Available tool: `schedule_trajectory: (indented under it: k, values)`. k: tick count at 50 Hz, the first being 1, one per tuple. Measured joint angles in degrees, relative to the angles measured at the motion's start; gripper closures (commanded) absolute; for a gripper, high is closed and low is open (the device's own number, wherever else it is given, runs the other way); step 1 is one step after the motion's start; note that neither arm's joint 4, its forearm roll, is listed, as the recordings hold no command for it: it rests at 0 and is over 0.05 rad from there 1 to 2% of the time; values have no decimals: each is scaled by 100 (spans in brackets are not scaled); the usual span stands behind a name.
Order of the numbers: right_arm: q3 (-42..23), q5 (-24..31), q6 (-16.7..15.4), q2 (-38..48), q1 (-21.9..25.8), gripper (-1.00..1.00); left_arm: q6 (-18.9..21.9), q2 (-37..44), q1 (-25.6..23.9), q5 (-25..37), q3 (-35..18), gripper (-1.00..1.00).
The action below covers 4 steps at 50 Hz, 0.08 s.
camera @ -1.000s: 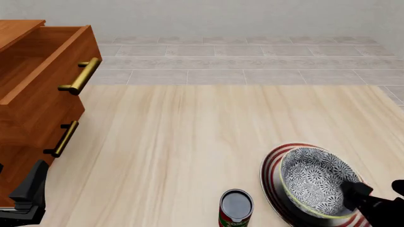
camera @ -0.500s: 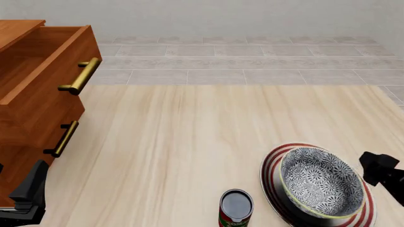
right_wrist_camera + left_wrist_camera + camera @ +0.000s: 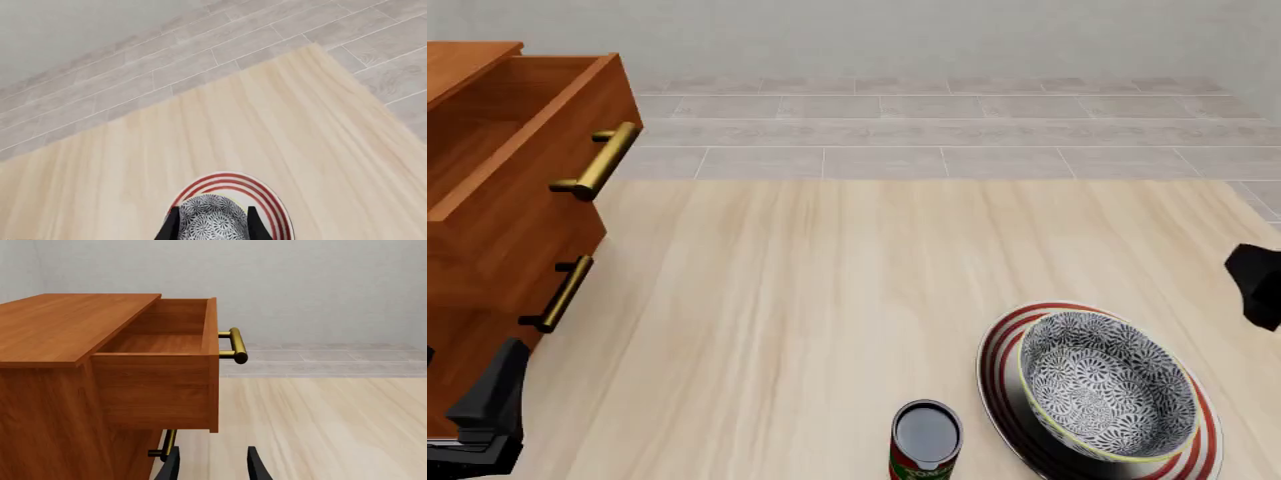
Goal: Put the bowl on the plate.
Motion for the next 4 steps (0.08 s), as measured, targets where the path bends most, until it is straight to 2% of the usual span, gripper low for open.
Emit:
schedule_trajectory:
  k: [4]
  values:
    - [-165,54,-50,17,62,-100,0,0,0,0,0,-100]
